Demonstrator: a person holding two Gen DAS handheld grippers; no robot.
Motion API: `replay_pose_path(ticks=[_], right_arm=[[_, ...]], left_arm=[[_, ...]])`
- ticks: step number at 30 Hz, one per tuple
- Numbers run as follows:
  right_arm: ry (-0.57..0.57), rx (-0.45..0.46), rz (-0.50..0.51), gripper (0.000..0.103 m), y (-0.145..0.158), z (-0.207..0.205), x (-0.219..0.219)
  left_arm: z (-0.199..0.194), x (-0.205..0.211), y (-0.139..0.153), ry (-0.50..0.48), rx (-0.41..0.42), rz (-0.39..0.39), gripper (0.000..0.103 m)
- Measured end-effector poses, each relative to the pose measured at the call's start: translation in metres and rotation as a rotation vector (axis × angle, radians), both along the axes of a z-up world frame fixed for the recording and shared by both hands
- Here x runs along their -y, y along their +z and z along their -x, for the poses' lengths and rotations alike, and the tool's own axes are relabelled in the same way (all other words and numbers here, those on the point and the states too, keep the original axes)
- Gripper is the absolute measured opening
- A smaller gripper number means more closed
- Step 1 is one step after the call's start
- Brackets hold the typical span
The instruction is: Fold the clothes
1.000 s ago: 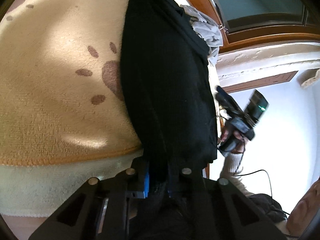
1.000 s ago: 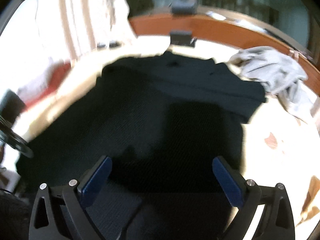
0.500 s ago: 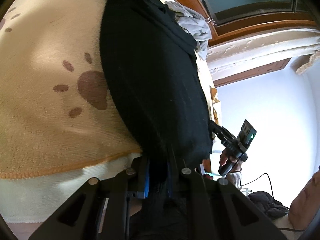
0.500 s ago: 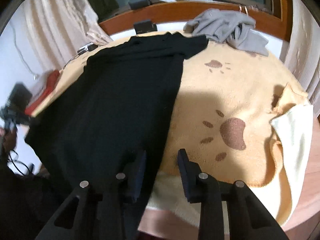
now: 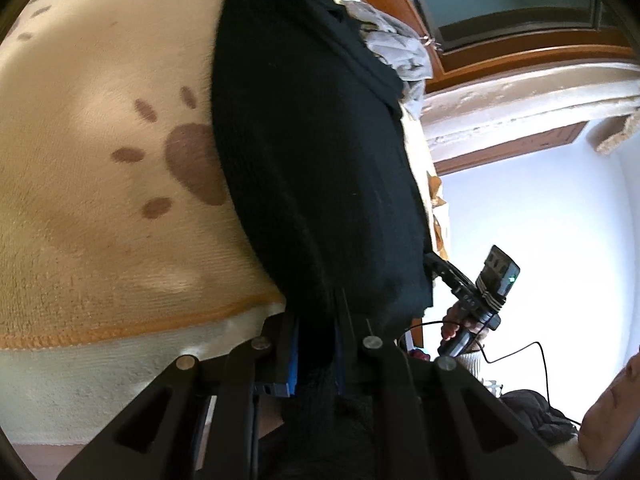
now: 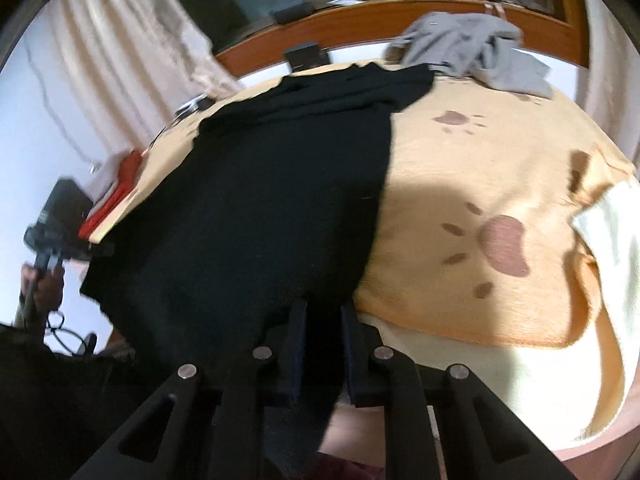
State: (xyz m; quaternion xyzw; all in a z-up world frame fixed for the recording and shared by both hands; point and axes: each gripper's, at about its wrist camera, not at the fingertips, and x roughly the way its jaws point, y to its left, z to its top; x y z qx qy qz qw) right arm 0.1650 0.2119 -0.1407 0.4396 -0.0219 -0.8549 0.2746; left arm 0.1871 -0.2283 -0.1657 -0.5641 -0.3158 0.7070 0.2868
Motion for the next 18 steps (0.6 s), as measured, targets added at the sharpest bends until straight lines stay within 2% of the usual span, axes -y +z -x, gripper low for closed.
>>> replay_pose_path(ticks=[8, 10, 12, 18], right_arm=[[0.001, -0.025, -0.036, 0.018, 0.002, -0.003, 0.006], [-0.003, -0.013, -0.007, 0.017, 0.001, -0.003, 0.005], [-0.003, 0.01, 0.042, 0.011, 0.0, -0.001, 0.001], [-0.006, 0.014, 0.172, 0.009, 0.011, 0.001, -0.01]], left_arm=[[0.0, -0.002, 0.001, -0.006, -0.006, 0.022, 0.015], [0.0, -0.003, 0.001, -0.006, -0.004, 0.022, 0.015], [0.0, -0.004, 0.001, 0.0, 0.0, 0.019, 0.015], [-0.001, 0.002, 0.012, 0.036, -0.032, -0.011, 0.011]])
